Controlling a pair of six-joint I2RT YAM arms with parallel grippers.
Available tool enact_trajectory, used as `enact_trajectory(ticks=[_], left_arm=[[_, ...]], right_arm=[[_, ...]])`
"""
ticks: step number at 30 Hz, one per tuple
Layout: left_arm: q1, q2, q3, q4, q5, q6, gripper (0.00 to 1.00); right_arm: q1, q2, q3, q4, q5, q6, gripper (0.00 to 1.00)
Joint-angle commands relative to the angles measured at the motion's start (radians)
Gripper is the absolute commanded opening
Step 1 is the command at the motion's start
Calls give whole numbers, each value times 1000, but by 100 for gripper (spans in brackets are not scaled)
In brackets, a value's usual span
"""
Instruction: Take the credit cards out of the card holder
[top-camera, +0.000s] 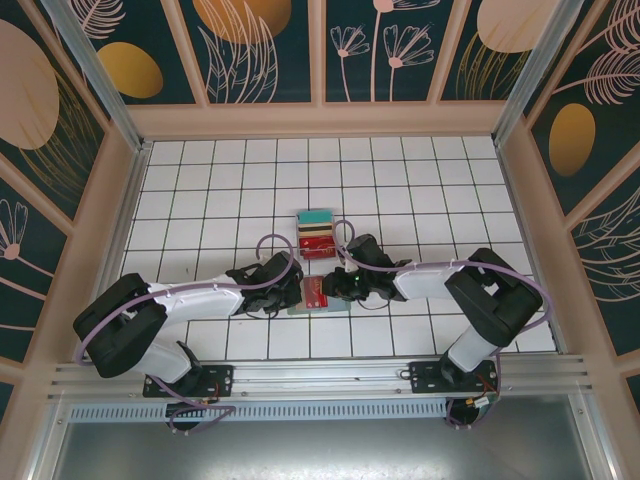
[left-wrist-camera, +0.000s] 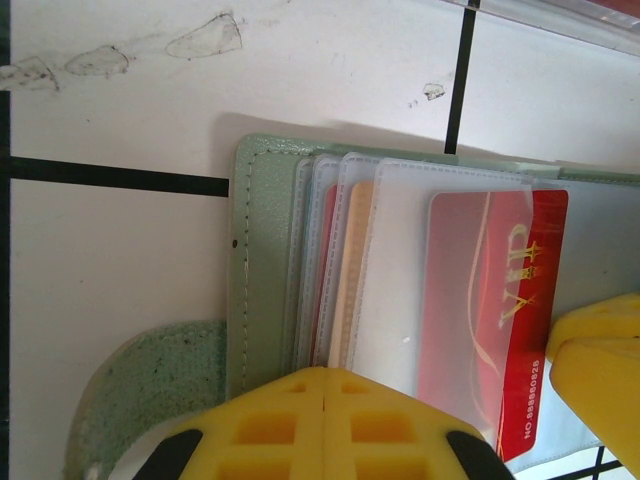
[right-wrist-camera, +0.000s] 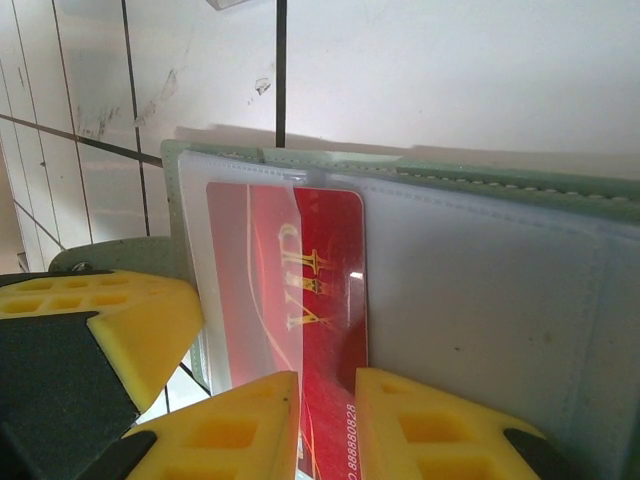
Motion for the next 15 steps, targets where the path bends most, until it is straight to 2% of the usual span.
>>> enact_trajectory(ticks=[1, 5, 15], left_arm=[[5, 55, -39, -66, -13, -9, 0], [5, 58, -37, -66, -12, -6, 0], [4, 58, -37, -67, -12, -4, 0]], right_arm=[[1, -11, 5, -30, 31, -5, 23], [-1, -47, -4, -49, 72, -4, 23], [-9, -16, -11, -38, 51, -5, 23]])
